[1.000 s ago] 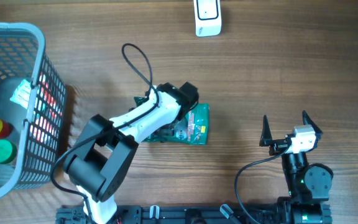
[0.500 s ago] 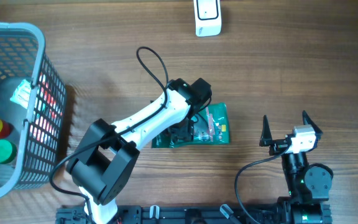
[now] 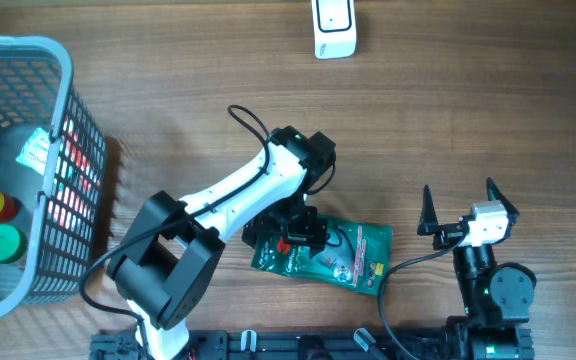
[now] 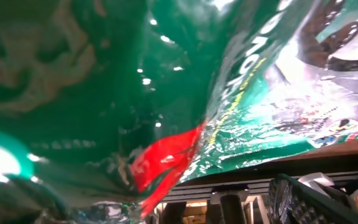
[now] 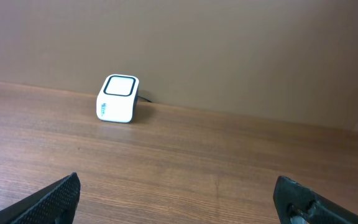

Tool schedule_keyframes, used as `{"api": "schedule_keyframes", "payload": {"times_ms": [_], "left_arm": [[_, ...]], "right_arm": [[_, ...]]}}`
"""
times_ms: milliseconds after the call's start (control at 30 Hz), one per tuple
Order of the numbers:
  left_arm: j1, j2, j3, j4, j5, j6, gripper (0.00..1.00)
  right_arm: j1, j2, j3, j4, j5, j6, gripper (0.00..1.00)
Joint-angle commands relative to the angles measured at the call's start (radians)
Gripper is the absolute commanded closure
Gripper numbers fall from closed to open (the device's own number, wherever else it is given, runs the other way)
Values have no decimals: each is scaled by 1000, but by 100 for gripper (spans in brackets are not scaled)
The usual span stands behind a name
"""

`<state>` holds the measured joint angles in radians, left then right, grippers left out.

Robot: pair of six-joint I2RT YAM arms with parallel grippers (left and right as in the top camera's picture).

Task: Scan the item barcode

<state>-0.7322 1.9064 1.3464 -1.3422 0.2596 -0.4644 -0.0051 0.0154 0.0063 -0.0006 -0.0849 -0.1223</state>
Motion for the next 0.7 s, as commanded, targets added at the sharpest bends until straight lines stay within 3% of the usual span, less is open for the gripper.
{"api": "schedule_keyframes", "payload": {"times_ms": [0, 233, 500, 667], "left_arm": [[-3, 13, 17, 44, 19, 16, 0], [7, 13, 17, 256, -73, 8, 0], [72, 13, 17, 383, -91, 8, 0], [127, 13, 17, 441, -105, -8, 0]], "right_arm": [[6, -11, -1, 3, 10, -9, 0], [6, -11, -1, 3, 10, -9, 0], [6, -11, -1, 5, 12, -13, 0], [6, -11, -1, 2, 32, -140, 0]]}}
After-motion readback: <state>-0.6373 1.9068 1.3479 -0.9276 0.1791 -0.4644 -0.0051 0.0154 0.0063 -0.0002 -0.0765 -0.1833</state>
